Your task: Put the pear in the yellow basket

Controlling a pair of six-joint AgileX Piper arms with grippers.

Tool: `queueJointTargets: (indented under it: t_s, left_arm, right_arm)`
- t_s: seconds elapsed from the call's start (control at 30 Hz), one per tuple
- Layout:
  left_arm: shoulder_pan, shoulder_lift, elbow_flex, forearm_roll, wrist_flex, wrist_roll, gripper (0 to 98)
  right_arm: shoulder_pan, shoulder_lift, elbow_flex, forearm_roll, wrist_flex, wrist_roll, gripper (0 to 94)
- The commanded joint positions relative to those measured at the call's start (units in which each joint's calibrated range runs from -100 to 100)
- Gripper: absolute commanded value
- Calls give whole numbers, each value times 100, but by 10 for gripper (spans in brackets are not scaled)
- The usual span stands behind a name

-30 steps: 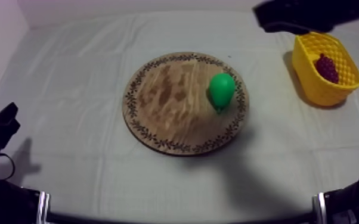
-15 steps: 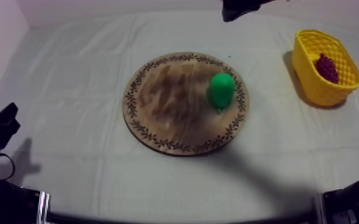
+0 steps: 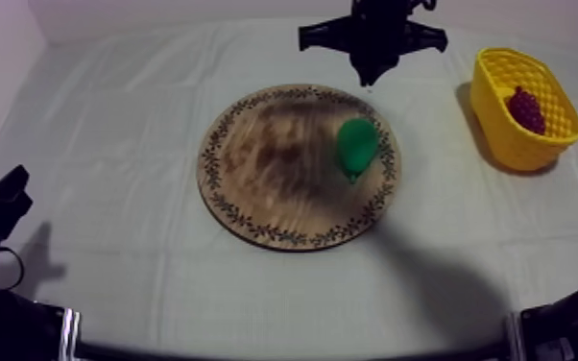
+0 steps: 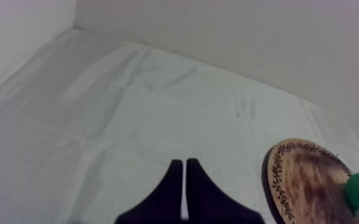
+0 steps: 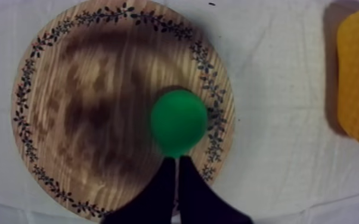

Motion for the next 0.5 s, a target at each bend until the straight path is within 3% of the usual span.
queueJointTargets:
  t_s: [0.0, 0.07, 0.17, 0.23, 0.3, 0.47]
  left_arm:
    - [2, 0, 0, -2, -1, -1, 1]
    - [2, 0, 0, -2, -1, -1, 1]
    - [2, 0, 0, -2, -1, -1, 1]
    - [2, 0, 0, -2, -1, -1, 1]
    - [2, 0, 0, -2, -1, -1, 1]
    - [2, 0, 0, -2, -1, -1, 1]
  right_arm:
    - [28, 32, -23, -44, 12, 45, 7]
    - [69, 55, -43, -83, 8, 70, 138]
    - [101, 43, -19, -134, -1, 111, 499]
    - [90, 28, 44, -155, -11, 145, 663]
    - [74, 14, 126, -170, -33, 174, 746]
    - [60, -26, 350, -176, -286, 212, 788]
